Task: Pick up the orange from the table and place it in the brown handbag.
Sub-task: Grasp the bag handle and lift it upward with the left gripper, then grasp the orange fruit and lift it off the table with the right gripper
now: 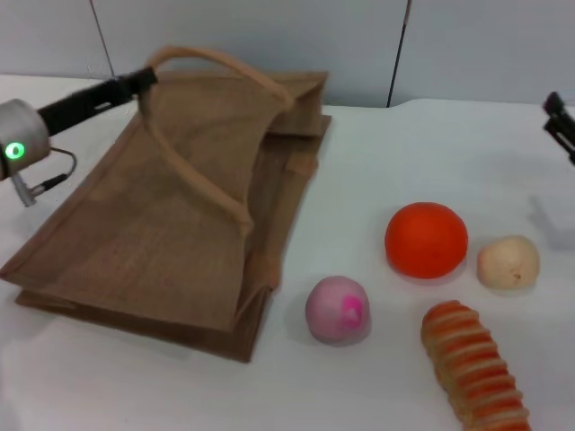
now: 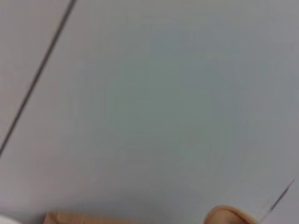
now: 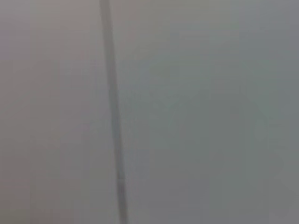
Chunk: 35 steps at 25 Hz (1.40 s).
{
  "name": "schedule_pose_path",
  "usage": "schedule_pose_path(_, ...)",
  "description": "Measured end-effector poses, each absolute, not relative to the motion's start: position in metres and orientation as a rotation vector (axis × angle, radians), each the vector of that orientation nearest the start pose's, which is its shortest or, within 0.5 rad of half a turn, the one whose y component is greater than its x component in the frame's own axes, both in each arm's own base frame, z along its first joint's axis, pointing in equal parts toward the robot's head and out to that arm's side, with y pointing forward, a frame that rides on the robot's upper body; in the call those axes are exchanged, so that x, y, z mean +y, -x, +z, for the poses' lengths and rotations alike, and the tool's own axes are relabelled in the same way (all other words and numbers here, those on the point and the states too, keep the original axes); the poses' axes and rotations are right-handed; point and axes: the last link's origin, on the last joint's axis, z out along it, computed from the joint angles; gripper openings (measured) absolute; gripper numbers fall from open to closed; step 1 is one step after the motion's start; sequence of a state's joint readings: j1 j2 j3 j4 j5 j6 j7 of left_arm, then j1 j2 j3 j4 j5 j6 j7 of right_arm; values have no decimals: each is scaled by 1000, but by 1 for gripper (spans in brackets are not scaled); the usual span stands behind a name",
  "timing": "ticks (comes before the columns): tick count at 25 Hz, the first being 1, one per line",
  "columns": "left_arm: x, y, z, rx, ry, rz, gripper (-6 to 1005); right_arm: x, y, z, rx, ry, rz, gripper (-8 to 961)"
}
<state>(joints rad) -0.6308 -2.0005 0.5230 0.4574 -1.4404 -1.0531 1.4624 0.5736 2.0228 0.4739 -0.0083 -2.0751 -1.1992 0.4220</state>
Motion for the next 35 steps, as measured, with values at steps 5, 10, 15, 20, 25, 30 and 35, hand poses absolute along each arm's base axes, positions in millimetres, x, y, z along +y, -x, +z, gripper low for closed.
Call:
schedule_pose_path(5, 404, 299, 67, -1139, 1874, -1066, 134, 363, -309, 10, 471, 1956, 797, 826)
schedule_pose_path(10, 395, 298, 74, -1081, 1849, -1163, 134, 364, -298, 6, 446, 2200, 759, 823)
schedule_pose_path(15, 390, 294, 74, -1040, 1863, -1225, 134, 365, -288, -9, 426, 2416, 662, 821)
schedule_pose_path(20, 387, 289, 76, -1020, 1877, -1270, 133, 365, -280, -22, 406, 2562, 577, 818)
schedule_pose_path(25, 385, 287, 76, -1023, 1870, -1309, 131, 365, -279, -25, 405, 2598, 546, 816)
schedule_pose_path(30, 385, 286, 76, -1020, 1875, -1317, 130, 366, -282, -27, 416, 2601, 500, 814)
schedule_pose_path(35, 385, 286, 76, -1018, 1876, -1319, 130, 371, -284, -30, 432, 2599, 443, 811)
